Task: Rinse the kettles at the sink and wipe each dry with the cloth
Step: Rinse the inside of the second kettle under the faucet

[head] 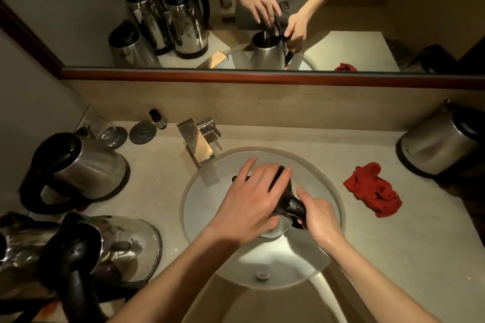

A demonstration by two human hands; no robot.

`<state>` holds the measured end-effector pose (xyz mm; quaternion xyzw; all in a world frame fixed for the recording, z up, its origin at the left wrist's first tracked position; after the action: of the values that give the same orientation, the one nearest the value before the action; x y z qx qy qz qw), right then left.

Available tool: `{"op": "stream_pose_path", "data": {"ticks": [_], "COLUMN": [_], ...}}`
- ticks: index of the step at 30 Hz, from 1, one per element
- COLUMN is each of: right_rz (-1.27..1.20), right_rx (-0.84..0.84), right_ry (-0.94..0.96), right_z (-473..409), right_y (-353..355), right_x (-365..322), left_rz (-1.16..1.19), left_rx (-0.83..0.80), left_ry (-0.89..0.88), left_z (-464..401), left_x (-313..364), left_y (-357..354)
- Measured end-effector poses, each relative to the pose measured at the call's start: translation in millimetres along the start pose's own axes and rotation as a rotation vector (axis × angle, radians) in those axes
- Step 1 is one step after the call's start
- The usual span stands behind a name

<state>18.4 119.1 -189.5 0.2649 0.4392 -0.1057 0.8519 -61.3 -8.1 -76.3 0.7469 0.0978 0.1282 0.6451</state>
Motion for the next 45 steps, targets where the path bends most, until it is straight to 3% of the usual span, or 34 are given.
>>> {"op": "stream_pose_path", "data": {"ticks": [11,15,20,24,30,37,45], "right_rz": [-0.288,-0.376,-0.370,-0.235,-0.293,-0.227,-0.275], "right_rx": [0.088,0.073,0.091,0.096,0.163,0.147,0.073], "right_ry": [-0.120,-0.179,-0.240,-0.163,-0.141,-0.024,0.016], "right_z": [-34,-38,-41,-43,-43,-52,-58], "right_y": [-56,-84,-108,-117,-124,-127,-124], "right_x": [25,28,24,10,10,13,9], "left_rz": [0.145,0.355,0.339,0.343,0.429,0.329,0.380], "left_rx": [-0.107,-0.127,-0.098,-0.080,0.076,-0.062,-0.046], "left_ry": [-0.036,0.122,0.271,0.300,0.365,0.356,0.331], "left_z": [-13,-14,-9,-1,-13,-36,-48], "left_x": [-53,-93,-145,-165,-198,-233,-247], "left_y": [-37,-43,-49,-57,-52,-67,-70]}}
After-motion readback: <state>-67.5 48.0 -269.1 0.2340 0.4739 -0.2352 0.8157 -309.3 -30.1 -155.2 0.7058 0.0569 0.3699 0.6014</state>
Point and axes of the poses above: each hand's wrist, its own z-axis away from the middle knuckle, its own y-axis out of the back of the hand, x = y × z, the point moved 8 cm from there along -z, towards the middle knuckle, and after that the axes turned 3 degrees about -x, right-handed, at the moved point
